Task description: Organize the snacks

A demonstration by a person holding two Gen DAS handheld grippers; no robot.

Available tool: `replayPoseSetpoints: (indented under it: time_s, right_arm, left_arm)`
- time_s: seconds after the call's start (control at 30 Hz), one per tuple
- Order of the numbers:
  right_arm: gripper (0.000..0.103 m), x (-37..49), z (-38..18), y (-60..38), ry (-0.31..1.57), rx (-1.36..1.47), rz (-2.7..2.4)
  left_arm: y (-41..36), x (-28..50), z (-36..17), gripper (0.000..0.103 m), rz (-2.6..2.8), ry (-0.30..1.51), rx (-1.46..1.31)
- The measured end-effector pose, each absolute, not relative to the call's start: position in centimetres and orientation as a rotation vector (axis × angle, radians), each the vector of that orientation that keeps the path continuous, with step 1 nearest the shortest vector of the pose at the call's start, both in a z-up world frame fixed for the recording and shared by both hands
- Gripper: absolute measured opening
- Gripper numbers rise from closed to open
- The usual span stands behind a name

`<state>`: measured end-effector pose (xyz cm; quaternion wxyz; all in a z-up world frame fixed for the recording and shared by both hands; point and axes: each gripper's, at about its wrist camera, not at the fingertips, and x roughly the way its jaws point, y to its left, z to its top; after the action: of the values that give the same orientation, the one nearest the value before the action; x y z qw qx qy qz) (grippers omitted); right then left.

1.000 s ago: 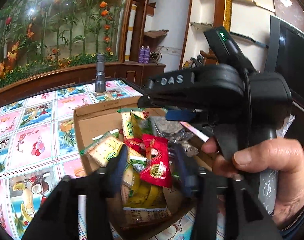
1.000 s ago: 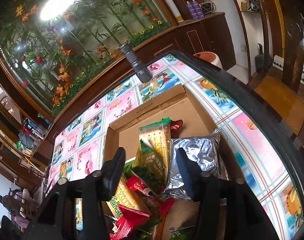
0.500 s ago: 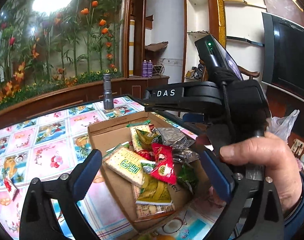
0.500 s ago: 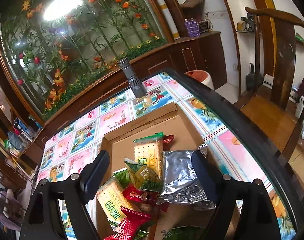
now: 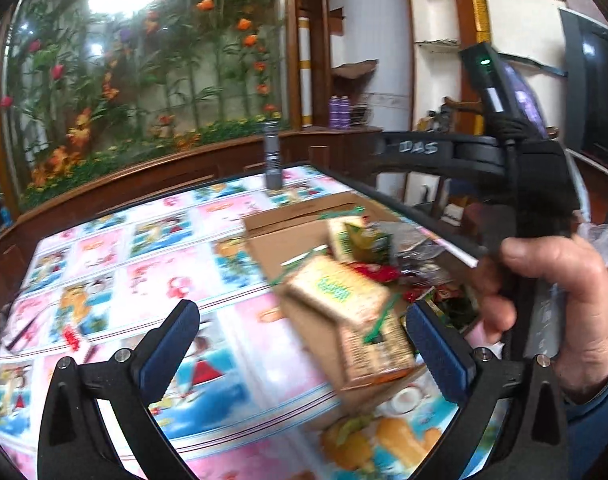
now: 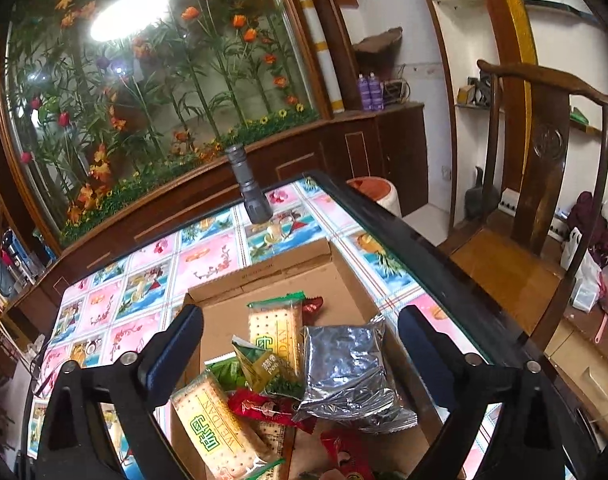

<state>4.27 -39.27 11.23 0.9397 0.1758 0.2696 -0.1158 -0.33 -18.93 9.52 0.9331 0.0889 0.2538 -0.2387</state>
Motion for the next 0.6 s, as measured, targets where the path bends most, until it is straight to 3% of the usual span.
replayPoseSetpoints:
  time_s: [0.6]
  right_arm:
    - [0.102,0.0,11.3,-37.1,0.344,0.310,-0.331]
  left_arm:
    - [-18.1,0.2,8.6,0.103,-0.472,0.577,0.153]
